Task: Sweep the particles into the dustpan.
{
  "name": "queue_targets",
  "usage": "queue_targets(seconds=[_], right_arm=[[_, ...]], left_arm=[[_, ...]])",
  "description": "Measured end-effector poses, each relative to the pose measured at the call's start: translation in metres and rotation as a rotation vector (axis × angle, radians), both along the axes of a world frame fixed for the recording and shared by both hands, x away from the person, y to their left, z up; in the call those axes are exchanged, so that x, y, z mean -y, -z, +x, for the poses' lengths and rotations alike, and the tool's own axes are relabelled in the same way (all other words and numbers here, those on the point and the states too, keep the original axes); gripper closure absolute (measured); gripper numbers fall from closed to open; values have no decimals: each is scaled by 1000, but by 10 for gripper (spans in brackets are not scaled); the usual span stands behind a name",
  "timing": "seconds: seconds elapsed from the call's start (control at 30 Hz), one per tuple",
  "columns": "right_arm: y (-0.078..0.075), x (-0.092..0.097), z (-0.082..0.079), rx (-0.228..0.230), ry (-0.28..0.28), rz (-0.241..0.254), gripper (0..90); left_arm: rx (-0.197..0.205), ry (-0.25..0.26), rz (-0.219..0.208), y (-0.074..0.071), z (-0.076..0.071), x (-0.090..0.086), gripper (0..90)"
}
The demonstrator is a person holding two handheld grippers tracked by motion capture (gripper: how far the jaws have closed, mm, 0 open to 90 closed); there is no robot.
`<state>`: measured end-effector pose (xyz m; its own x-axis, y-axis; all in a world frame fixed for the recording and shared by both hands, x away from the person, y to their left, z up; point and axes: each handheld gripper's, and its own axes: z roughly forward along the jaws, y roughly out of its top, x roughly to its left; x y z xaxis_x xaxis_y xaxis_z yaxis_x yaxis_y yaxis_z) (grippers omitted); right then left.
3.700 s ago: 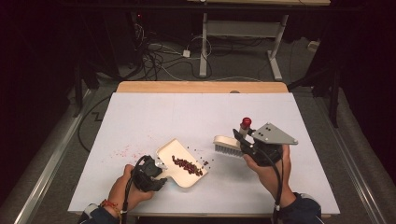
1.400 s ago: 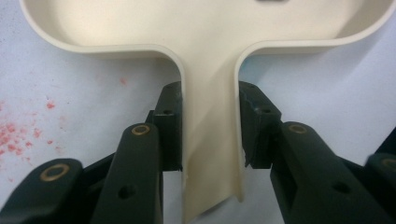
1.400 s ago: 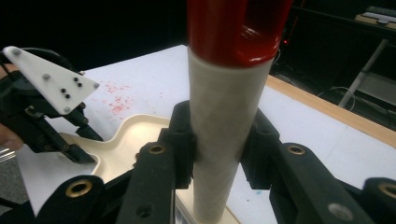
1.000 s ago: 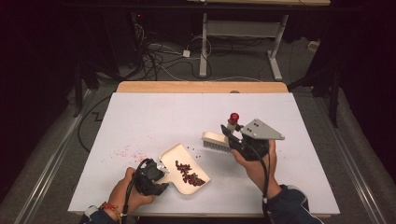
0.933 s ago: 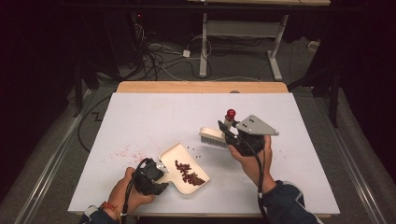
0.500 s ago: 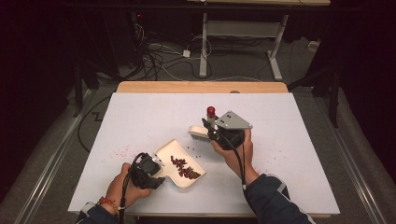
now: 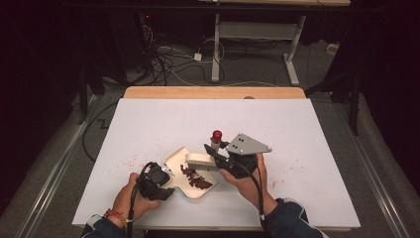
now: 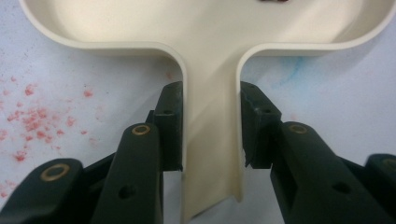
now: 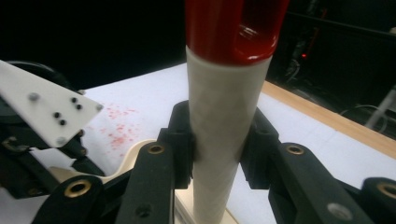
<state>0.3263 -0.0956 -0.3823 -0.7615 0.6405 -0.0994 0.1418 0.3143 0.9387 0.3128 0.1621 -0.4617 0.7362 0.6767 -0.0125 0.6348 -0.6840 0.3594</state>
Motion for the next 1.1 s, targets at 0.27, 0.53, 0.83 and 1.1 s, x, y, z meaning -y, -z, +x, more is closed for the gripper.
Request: queue_targets(seconds=[0.27,0.53,0.83,1.1], right_arm=[[-21,23,-6,77,83,19,693],[-4,37,-6,67,157,-141,693],[2,17,-25,44,44,-155,690],[-9,18,-33,12,1,-81,693]], left_arm=[[5,5,5,0,-1,1,638],[15,-2,8,0,-1,2,637],[28,-6,3,-1,0,3,636],[30,-5,2,-1,0,3,636]])
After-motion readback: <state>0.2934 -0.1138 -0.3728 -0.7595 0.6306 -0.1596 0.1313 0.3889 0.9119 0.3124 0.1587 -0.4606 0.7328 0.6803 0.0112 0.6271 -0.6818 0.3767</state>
